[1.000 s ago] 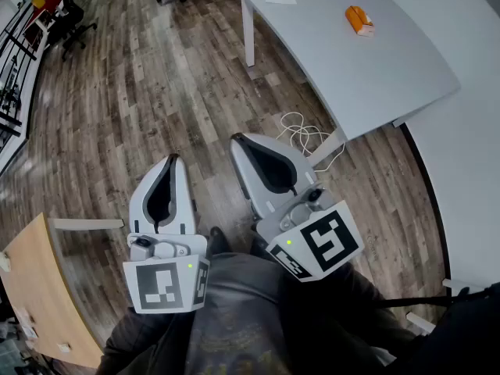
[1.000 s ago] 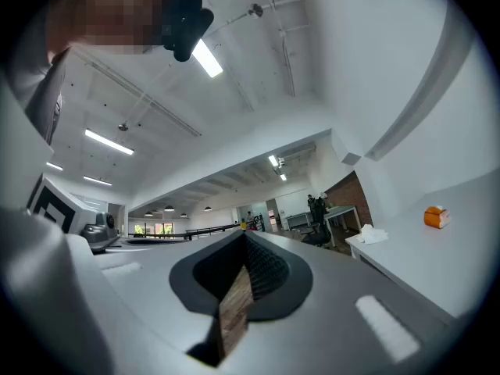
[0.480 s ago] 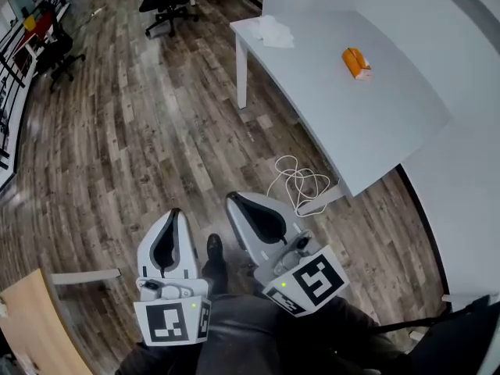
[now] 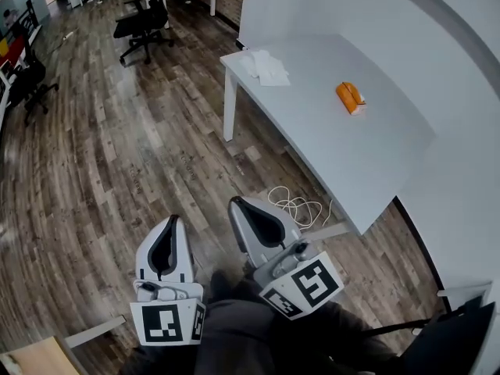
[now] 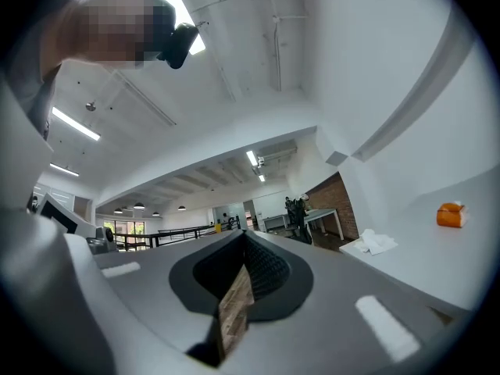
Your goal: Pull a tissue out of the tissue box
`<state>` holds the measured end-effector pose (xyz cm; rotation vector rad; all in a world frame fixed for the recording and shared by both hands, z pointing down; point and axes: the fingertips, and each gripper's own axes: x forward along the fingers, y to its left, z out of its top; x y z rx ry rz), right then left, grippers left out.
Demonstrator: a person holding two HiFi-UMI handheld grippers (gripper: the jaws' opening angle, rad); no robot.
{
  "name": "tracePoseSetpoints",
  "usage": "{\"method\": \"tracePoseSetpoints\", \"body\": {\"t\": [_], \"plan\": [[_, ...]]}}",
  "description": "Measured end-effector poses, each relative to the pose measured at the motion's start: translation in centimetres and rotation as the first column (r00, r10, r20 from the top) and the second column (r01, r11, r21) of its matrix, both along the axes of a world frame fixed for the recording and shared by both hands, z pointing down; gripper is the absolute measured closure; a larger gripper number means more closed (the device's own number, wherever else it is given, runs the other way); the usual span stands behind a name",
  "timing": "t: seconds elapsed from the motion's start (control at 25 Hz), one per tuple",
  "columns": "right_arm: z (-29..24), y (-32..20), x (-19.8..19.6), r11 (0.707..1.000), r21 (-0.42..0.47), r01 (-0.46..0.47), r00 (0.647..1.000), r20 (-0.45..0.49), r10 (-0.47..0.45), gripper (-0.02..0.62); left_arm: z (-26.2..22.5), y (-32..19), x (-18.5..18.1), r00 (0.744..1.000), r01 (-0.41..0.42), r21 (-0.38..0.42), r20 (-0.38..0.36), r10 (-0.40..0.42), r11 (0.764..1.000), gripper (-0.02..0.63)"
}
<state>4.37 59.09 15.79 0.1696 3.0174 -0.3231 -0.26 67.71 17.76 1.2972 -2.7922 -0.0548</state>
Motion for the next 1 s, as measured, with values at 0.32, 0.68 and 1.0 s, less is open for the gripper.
{"method": "tracePoseSetpoints", "body": {"t": [0.32, 0.68, 1.0], "plan": [[-0.9, -5.0, -3.6, 0.996, 0.024, -0.088, 0.996, -0.007, 0.088, 0.594, 0.3, -5.1, -4.0, 0.996, -0.08, 0.0, -0.03, 0.08, 0.997, 0.606], [0.9, -20.8, -5.9, 0.954, -0.004, -0.299, 0.954, 0.03, 0.299, 0.594, 2.6, -22.8, -8.1, 0.952, -0.307, -0.046, -0.008, 0.307, 0.951, 0.606], [1.1, -39.2, -5.6, 0.903, -0.021, -0.429, 0.903, 0.016, 0.43, 0.594, 1.9, -44.7, -7.4, 0.849, -0.527, -0.06, -0.014, 0.527, 0.848, 0.606]]}}
